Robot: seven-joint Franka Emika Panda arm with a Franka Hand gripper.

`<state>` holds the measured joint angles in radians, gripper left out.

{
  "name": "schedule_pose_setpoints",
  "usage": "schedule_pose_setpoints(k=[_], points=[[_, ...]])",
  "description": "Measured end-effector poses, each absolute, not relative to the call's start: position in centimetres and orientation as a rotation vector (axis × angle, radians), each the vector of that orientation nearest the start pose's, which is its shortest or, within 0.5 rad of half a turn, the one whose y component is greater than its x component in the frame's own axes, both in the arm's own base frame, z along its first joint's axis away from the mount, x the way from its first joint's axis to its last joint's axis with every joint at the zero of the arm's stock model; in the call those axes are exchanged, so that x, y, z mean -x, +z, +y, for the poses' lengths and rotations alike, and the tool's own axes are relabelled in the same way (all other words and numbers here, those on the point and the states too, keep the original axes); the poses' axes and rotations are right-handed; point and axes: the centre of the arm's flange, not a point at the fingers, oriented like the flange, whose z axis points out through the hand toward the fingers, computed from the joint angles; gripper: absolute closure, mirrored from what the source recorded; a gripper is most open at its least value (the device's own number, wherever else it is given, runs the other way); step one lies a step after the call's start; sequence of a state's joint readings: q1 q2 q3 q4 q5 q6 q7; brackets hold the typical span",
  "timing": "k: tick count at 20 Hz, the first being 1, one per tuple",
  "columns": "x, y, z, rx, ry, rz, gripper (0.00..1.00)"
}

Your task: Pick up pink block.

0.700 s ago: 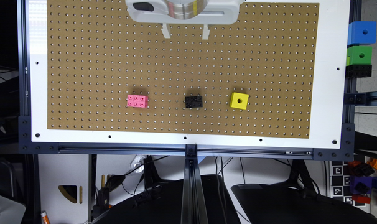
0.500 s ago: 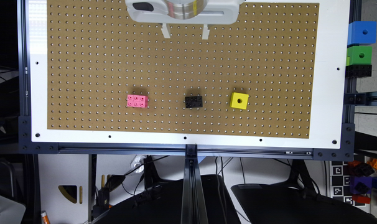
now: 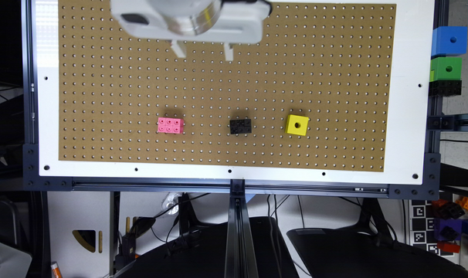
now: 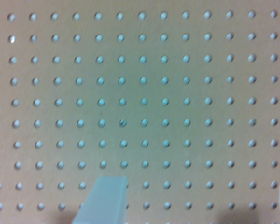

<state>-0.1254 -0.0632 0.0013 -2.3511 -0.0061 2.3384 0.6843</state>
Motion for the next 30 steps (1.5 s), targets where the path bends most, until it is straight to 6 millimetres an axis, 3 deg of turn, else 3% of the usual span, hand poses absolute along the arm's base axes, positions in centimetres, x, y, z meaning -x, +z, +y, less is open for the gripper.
schedule_pose_setpoints(k=[5,11,15,21,30], points=[[-52.9,35.0,-7.1,2.88,-0.072,1.234,0.0],[-53.7,35.5,-9.2,2.876,-0.095,1.236,0.0],[-54.7,35.5,-12.3,2.878,-0.113,1.234,0.0],[-56.1,34.9,-15.5,2.88,-0.12,1.236,0.0],[-56.3,34.1,-15.6,2.882,-0.104,1.236,0.0]])
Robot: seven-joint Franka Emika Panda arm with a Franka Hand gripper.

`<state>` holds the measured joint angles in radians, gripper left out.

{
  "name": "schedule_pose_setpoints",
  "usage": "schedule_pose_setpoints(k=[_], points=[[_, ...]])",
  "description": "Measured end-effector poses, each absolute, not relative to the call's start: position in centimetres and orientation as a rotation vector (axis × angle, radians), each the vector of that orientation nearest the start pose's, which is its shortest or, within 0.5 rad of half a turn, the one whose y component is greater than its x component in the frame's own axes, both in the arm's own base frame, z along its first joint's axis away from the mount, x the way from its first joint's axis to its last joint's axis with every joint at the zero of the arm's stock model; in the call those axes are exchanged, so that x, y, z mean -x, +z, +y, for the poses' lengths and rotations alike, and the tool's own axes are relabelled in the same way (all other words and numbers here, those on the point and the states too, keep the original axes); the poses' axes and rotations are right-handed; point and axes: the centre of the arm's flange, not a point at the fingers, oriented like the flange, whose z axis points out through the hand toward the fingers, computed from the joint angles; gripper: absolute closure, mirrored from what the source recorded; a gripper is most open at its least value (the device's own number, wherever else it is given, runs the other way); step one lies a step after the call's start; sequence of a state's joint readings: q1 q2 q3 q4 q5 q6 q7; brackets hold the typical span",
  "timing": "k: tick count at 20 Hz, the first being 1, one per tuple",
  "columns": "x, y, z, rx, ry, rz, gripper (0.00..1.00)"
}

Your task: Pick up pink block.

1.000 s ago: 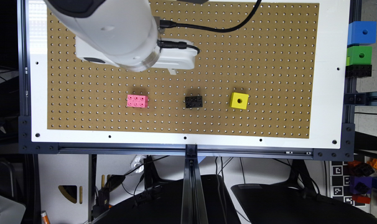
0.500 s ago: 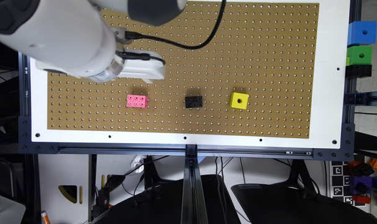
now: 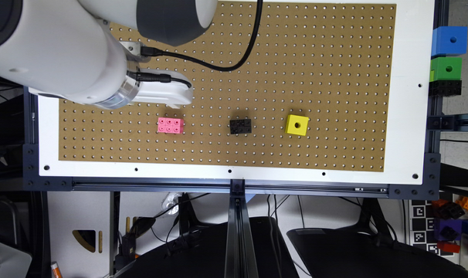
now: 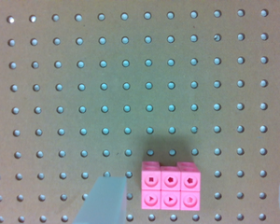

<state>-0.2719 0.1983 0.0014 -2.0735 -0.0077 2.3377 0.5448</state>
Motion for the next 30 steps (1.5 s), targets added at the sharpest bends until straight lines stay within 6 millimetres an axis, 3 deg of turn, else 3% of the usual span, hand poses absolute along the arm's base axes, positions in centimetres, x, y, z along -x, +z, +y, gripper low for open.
schedule_pose_setpoints(k=[5,10,15,18,23,27,30], points=[[-56.8,30.2,-15.8,2.885,-0.074,1.237,0.0],[-57.0,29.7,-15.8,2.886,-0.069,1.237,0.0],[-57.2,25.4,-15.9,2.887,-0.05,1.237,0.0],[-57.6,25.1,-16.0,2.886,-0.065,1.236,0.0],[-59.9,25.9,-16.2,2.881,-0.119,1.225,0.0],[-61.1,24.9,-16.4,2.881,-0.12,1.222,0.0],[-61.1,22.6,-16.4,2.883,-0.095,1.222,0.0]])
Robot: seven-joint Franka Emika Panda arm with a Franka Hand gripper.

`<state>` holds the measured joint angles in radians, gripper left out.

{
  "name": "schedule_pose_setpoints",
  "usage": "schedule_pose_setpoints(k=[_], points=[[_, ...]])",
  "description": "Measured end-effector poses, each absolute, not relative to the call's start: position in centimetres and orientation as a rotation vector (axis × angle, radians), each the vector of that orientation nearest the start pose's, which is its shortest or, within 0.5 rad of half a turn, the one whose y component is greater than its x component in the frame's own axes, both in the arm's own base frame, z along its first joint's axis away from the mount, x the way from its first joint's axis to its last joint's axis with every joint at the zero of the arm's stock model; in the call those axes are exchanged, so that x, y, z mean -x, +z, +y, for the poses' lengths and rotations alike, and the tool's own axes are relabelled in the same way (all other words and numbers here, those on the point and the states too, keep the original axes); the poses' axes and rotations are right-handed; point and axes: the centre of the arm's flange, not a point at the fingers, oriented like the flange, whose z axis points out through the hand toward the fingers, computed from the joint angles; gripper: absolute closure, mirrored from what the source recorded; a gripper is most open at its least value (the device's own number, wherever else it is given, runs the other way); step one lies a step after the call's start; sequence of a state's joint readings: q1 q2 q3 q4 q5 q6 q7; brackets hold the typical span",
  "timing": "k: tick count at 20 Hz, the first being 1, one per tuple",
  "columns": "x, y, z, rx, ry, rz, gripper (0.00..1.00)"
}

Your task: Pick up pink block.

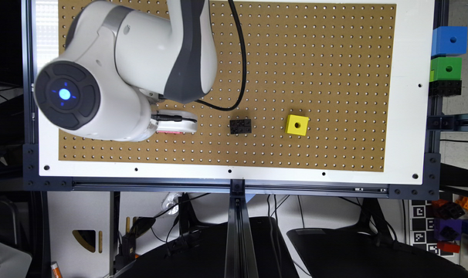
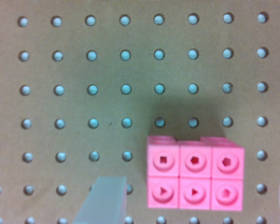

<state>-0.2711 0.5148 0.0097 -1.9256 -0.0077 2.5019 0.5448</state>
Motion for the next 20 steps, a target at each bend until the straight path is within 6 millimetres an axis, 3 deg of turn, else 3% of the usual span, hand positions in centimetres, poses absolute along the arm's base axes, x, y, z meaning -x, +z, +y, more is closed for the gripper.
schedule_pose_setpoints(k=[6,11,20], points=[[-61.6,20.8,-16.4,2.885,-0.078,1.221,0.0],[-61.5,17.7,-16.4,2.885,-0.063,1.221,0.0],[-61.8,17.5,-15.9,2.885,-0.062,1.208,0.0]])
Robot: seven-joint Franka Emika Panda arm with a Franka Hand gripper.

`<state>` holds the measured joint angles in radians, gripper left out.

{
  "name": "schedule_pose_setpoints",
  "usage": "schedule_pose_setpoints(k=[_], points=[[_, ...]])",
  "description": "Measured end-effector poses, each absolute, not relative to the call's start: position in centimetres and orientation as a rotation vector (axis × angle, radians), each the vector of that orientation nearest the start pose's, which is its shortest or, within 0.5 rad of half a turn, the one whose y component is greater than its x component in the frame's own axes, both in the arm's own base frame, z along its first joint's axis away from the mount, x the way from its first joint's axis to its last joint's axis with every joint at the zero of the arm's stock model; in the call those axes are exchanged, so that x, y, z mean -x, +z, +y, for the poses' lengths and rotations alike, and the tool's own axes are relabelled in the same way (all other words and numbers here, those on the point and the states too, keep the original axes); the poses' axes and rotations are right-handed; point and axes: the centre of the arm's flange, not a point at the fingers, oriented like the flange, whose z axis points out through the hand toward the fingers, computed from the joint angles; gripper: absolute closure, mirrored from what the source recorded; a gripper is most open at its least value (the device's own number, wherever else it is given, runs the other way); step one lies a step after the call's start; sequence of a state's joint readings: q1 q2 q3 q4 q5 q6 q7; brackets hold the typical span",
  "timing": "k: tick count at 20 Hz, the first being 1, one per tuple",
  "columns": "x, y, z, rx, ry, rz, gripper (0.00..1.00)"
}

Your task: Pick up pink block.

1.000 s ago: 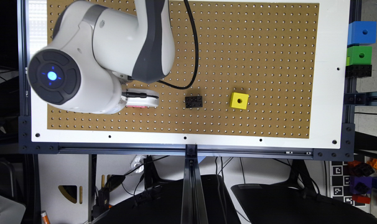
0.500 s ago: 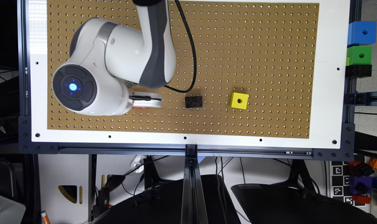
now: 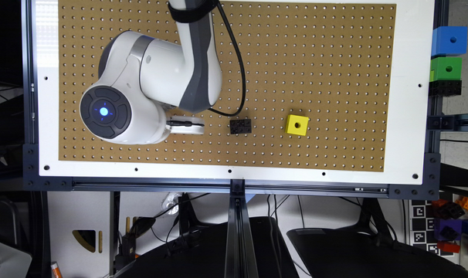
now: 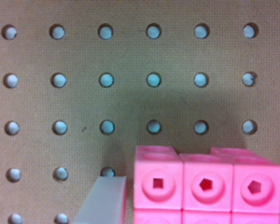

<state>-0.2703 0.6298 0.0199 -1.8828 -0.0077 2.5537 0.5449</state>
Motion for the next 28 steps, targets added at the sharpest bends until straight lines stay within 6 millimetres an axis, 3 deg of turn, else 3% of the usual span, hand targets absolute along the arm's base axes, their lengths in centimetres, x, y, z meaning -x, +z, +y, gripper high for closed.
schedule_pose_setpoints(k=[3,4,19,23,28], points=[[-61.8,17.5,-15.9,2.885,-0.063,1.208,0.0],[-61.8,17.5,-15.9,2.884,-0.065,1.21,1.0],[-61.8,17.7,-15.9,2.885,-0.062,1.21,1.0],[-61.9,20.1,-16.0,2.886,-0.059,1.21,1.0],[-61.9,24.7,-16.0,2.889,-0.048,1.211,1.0]])
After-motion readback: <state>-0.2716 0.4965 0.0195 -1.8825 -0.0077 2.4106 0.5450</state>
